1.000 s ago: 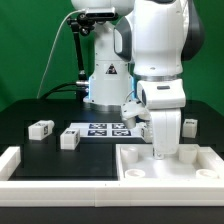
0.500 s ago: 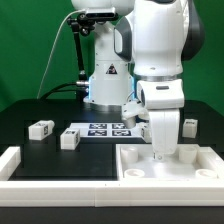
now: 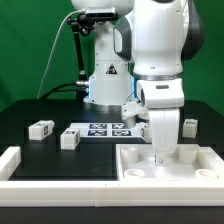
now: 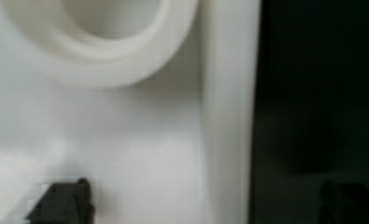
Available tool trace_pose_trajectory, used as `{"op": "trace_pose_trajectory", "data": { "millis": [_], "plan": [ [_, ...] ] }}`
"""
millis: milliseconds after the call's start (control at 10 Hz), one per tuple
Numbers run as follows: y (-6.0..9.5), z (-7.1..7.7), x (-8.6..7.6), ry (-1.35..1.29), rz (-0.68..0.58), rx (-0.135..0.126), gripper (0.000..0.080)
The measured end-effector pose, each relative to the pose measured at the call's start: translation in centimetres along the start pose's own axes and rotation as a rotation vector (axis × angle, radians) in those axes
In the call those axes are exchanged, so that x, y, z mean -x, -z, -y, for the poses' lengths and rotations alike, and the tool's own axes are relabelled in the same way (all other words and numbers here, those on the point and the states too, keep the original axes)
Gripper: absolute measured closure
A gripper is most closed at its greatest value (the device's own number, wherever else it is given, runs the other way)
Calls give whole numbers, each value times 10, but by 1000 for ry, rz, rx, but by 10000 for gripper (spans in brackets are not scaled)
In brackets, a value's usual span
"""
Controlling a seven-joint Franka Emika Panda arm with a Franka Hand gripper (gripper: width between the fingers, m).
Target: Assemble one leg
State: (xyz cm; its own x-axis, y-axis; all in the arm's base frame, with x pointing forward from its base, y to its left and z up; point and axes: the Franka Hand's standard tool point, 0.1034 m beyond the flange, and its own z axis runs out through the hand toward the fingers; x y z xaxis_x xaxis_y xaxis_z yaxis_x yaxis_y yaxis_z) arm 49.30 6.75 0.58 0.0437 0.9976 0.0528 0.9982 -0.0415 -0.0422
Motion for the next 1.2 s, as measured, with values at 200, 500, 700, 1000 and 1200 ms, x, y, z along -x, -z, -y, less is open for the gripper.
{"op": "trace_pose_trajectory", "data": {
  "millis": [200,500,700,1000,1200],
  "plan": [
    [1,0,0,0,1,2,152],
    [30,10,-2,-39,14,30,150],
    [48,31,0,-72,26,41,150],
    [49,38,2,-130,28,38,150],
    [48,41,3,-319,19,40,150]
  ]
}}
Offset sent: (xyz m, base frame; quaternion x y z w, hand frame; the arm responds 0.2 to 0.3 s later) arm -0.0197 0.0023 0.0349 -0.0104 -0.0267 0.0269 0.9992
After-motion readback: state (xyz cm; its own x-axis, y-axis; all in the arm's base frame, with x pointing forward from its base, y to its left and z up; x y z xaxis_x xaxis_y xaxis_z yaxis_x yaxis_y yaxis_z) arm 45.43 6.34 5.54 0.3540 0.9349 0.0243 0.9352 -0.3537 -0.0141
